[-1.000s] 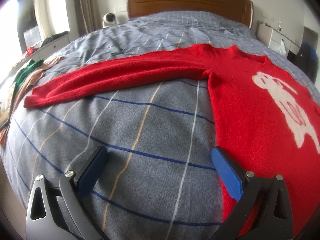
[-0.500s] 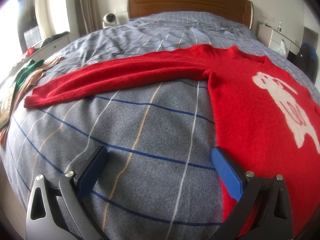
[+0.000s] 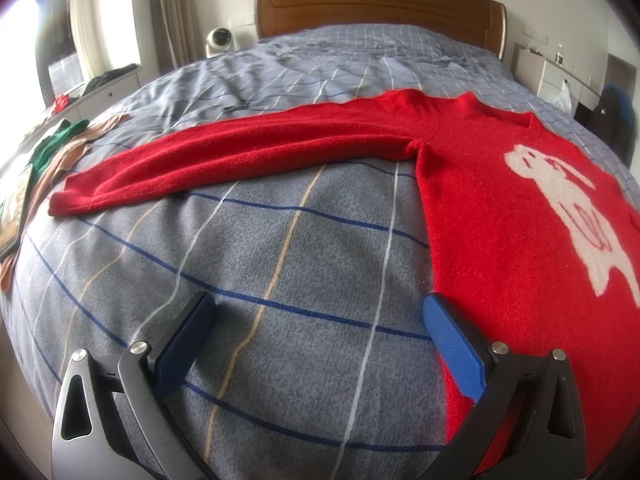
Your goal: Fold small clothes
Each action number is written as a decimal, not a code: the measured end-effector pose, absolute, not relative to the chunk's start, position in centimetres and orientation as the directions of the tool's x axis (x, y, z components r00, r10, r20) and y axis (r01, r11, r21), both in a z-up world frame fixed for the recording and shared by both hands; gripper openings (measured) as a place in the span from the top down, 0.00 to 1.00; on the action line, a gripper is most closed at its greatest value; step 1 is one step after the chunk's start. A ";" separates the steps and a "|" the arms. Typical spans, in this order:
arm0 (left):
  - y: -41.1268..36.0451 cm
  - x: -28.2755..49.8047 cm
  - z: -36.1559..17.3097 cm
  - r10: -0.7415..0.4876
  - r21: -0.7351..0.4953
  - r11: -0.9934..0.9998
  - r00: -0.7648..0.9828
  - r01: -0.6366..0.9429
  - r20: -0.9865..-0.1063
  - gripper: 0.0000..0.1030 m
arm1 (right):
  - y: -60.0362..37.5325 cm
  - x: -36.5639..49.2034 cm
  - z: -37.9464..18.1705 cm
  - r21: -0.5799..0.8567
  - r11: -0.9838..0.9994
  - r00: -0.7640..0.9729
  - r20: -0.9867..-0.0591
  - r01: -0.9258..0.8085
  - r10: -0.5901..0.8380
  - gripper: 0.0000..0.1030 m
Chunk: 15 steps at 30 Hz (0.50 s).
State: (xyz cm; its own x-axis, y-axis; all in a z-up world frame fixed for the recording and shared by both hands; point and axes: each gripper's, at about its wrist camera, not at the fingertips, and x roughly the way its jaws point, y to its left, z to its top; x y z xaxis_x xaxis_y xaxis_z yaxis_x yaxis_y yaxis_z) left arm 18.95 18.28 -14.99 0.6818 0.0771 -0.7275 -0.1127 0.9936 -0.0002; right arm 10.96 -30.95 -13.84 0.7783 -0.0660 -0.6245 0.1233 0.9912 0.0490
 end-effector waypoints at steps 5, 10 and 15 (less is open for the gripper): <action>18.4 19.0 -14.8 0.072 -0.004 0.994 0.681 -0.110 -0.728 0.00 | -31.0 11.0 -13.2 0.048 0.993 0.752 -0.657 0.107 -0.049 0.10; 18.4 19.1 -14.7 0.075 -0.003 0.994 0.681 -0.112 -0.729 0.00 | -35.7 9.1 -9.0 0.302 0.950 0.780 -0.614 0.085 0.125 0.11; 18.5 19.1 -14.7 0.077 -0.002 0.993 0.681 -0.115 -0.728 0.00 | -46.0 8.3 -5.9 0.510 0.820 0.820 -0.565 0.259 0.093 0.11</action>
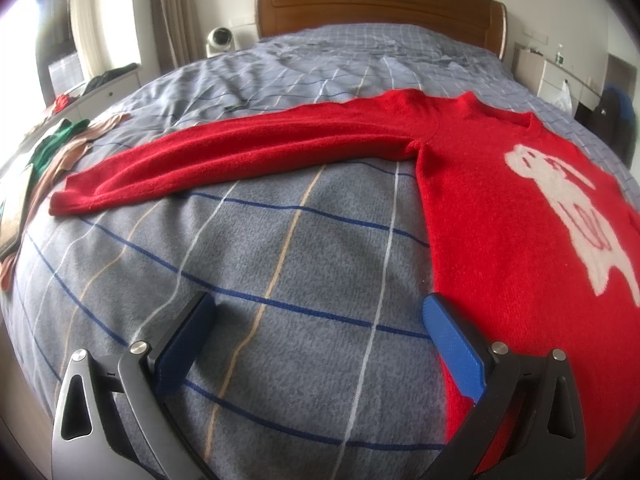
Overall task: Fold small clothes
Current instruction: 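Grasp the sleeve cuff with the right gripper and fold it across the body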
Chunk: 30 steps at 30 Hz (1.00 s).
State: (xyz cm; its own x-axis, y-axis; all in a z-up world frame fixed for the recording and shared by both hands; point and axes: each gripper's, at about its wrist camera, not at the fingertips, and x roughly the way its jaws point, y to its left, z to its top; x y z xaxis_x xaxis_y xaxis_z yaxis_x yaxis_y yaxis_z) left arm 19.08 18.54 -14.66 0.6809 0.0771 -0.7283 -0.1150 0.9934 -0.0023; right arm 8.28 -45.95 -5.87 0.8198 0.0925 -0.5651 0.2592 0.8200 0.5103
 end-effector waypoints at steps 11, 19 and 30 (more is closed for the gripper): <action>18.6 19.1 -14.8 0.084 -0.003 0.992 0.694 -0.123 -0.715 0.00 | -59.3 11.8 -12.5 0.780 0.368 0.802 -0.583 0.507 0.132 0.52; 18.6 18.8 -14.4 0.082 -0.008 0.992 0.695 -0.125 -0.714 0.00 | -59.2 16.2 -13.1 0.714 0.460 0.746 -0.648 0.527 0.152 0.96; 22.4 17.9 -12.7 0.012 -0.179 0.968 0.745 -0.176 -0.667 0.00 | -41.4 26.1 6.4 0.489 0.867 0.830 -0.519 0.092 0.205 0.96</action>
